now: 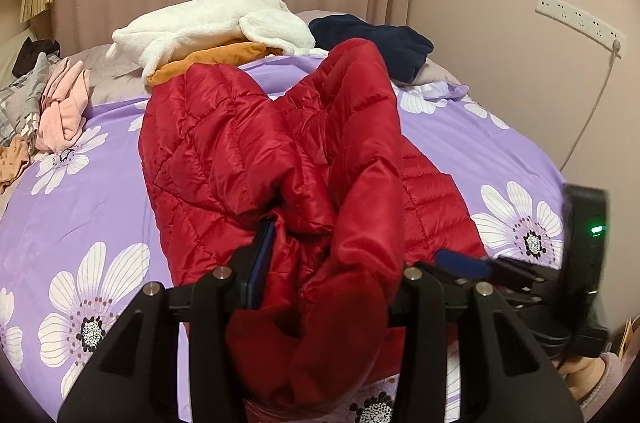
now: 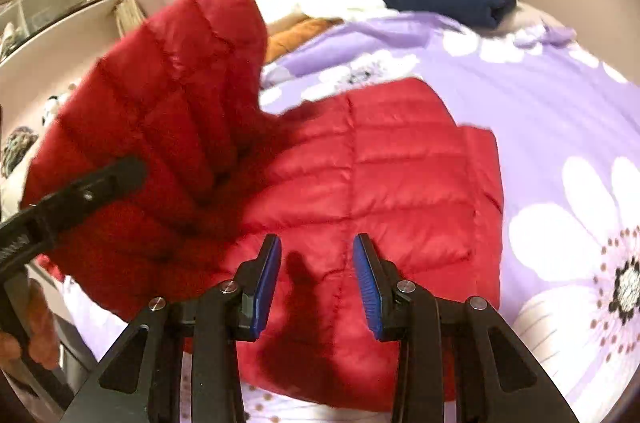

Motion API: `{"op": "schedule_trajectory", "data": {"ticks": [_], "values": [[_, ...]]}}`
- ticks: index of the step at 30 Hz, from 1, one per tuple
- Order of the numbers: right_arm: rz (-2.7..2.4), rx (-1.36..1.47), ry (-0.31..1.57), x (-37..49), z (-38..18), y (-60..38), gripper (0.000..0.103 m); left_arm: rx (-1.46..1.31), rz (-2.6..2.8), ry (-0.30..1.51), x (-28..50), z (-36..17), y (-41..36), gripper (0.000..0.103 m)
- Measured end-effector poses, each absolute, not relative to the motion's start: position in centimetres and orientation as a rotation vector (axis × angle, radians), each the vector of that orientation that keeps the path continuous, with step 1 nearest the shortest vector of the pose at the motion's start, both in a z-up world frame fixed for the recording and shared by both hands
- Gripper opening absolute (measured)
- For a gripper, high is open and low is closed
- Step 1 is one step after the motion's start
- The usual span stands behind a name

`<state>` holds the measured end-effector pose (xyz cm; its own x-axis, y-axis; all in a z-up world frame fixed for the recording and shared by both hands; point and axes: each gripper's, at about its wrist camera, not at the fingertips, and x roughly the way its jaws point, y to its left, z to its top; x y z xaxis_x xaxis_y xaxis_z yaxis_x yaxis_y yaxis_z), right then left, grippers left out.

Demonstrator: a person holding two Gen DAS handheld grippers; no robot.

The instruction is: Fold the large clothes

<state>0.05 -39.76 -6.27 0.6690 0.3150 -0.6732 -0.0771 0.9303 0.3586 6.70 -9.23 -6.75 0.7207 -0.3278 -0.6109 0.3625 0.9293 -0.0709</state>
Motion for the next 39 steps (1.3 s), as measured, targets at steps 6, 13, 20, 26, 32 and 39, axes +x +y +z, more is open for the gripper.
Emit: {"op": "schedule_trajectory", "data": {"ticks": [6, 13, 20, 26, 32, 39], "values": [[0.253, 0.346, 0.868, -0.3, -8.4, -40.0, 0.038, 0.062, -0.386, 0.678, 6.9, -7.0, -9.7, 0.043], [0.283, 0.345, 0.877, -0.4, -8.2, -40.3, 0.038, 0.093, -0.399, 0.704, 7.0, -7.7, -10.8, 0.043], [0.325, 0.625, 0.814, -1.4, -7.7, -45.9, 0.044, 0.140, -0.452, 0.718, 7.0, -8.5, -11.8, 0.048], [0.403, 0.851, 0.743, -2.1, -8.0, -49.1, 0.063, 0.127, -0.551, 0.772, 7.5, -10.1, -12.3, 0.057], [0.484, 0.911, 0.731, 0.2, -7.4, -49.2, 0.081, 0.169, -0.633, 0.765, 6.9, -10.6, -13.5, 0.070], [0.621, 0.774, 0.822, 2.9, -4.4, -44.2, 0.087, 0.204, -0.715, 0.757, 6.1, -10.9, -13.7, 0.072]]}}
